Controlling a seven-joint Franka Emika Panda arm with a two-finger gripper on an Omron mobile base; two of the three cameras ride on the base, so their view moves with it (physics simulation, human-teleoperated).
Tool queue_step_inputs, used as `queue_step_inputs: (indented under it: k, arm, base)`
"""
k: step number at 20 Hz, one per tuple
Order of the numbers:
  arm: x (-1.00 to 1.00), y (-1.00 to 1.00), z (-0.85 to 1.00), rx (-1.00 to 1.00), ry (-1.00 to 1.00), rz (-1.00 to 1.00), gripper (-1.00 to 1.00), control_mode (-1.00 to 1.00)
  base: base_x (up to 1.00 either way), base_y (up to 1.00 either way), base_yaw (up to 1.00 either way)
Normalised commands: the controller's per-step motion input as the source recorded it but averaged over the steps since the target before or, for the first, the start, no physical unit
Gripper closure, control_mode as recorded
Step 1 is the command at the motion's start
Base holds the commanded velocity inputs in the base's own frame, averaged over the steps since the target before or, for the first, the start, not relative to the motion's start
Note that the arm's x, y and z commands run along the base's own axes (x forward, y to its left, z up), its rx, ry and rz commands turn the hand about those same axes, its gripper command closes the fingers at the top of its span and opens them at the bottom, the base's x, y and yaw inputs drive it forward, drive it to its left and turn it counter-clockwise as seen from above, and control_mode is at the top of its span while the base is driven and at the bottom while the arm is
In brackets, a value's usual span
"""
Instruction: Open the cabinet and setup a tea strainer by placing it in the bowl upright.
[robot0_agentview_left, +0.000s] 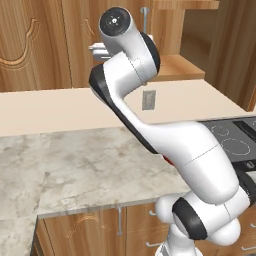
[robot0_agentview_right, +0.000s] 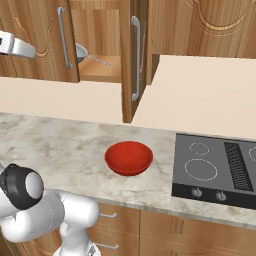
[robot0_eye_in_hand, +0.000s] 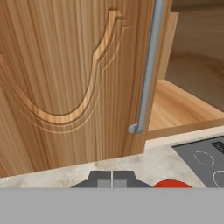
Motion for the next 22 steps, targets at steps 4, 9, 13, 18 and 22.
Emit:
queue_step_inputs:
  k: [4, 9, 13, 18, 22]
  arm:
    - [-0.22, 0.00, 0.00, 0.00, 0.00, -0.01, 1.00, -1.00]
    - [-0.07, -0.19, -0.02, 0.03, 0.00, -0.03, 1.00, -1.00]
    - [-0.02, -0.13, -0.05, 0.00, 0.00, -0.04, -1.00, -1.00]
    - [0.03, -0.45, -0.18, 0.22, 0.00, 0.00, -1.00, -1.00]
    - [0.45, -1.00, -0.46, 0.85, 0.07, 0.00, -1.00, -1.00]
  base:
    - [0.00, 0.00, 0.00]
    - [0.00, 0.00, 0.00]
    - [0.00, 0.00, 0.00]
    - [0.00, 0.00, 0.00]
    - [0.00, 0.00, 0.00]
